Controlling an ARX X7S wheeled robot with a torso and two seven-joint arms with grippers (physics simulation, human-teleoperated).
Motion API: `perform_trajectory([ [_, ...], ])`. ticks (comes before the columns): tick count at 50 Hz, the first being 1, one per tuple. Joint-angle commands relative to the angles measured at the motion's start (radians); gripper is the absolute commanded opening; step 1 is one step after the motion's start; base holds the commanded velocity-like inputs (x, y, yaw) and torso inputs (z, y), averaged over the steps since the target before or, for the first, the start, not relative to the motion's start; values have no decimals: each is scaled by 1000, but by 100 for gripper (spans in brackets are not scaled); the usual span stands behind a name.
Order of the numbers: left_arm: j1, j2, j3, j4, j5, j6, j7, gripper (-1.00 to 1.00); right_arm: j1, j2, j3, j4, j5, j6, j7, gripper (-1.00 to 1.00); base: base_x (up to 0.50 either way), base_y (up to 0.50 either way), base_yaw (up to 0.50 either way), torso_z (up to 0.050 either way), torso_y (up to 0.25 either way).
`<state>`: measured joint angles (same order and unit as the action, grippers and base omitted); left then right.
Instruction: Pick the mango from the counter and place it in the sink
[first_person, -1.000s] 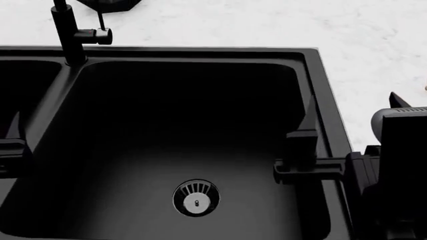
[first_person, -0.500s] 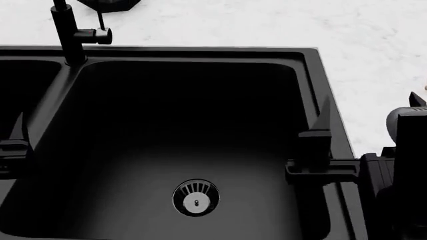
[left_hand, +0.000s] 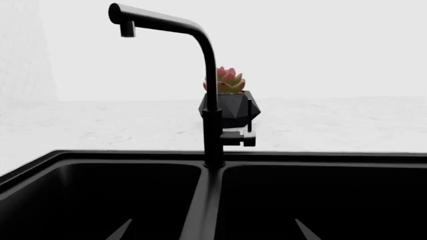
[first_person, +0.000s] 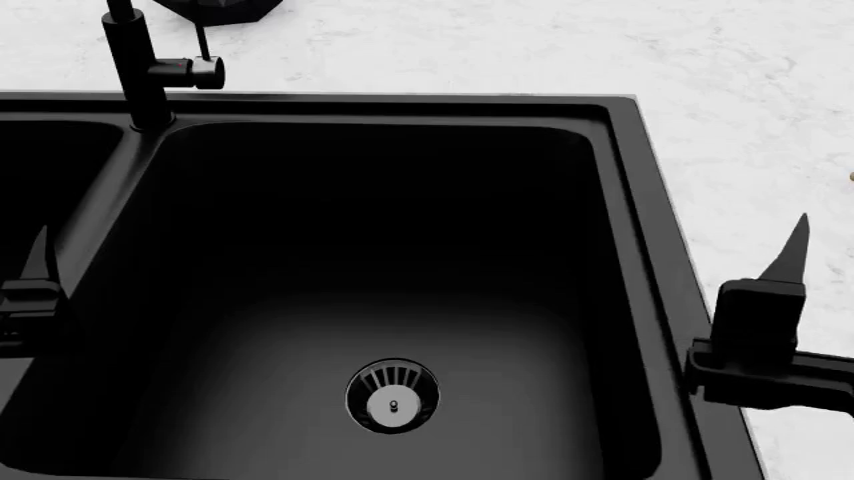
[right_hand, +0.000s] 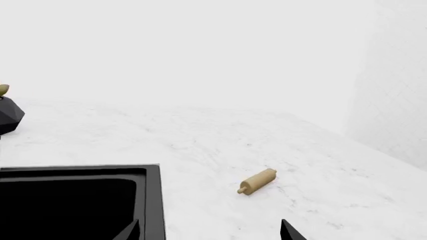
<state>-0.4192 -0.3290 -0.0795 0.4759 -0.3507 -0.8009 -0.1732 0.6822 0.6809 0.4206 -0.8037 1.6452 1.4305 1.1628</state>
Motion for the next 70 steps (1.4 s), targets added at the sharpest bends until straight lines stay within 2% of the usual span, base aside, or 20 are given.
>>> perform_trajectory([
  [1, 10, -3, 1, -5, 2, 13, -4, 100, -69, 176, 15, 31, 338, -116, 319, 100, 0, 0, 0, 0, 0],
  [15, 25, -3, 5, -13, 1, 32, -3, 100, -272, 265, 151, 21, 453, -241, 387, 100, 0, 0, 0, 0, 0],
  [32, 24, -7, 10, -18, -3, 35, -5, 100, -426, 353, 167, -7, 474, -396, 384, 100, 0, 0, 0, 0, 0],
  [40, 27, -8, 13, -26, -4, 43, -5, 100, -499, 334, 225, -8, 467, -388, 363, 100, 0, 0, 0, 0, 0],
  [56, 34, -8, 19, -35, -4, 53, -8, 100, -672, 184, 391, -2, 412, -298, 278, 100, 0, 0, 0, 0, 0],
  [70, 32, -10, 24, -37, -7, 53, -12, 100, -708, 121, 424, 4, 365, -273, 223, 100, 0, 0, 0, 0, 0],
])
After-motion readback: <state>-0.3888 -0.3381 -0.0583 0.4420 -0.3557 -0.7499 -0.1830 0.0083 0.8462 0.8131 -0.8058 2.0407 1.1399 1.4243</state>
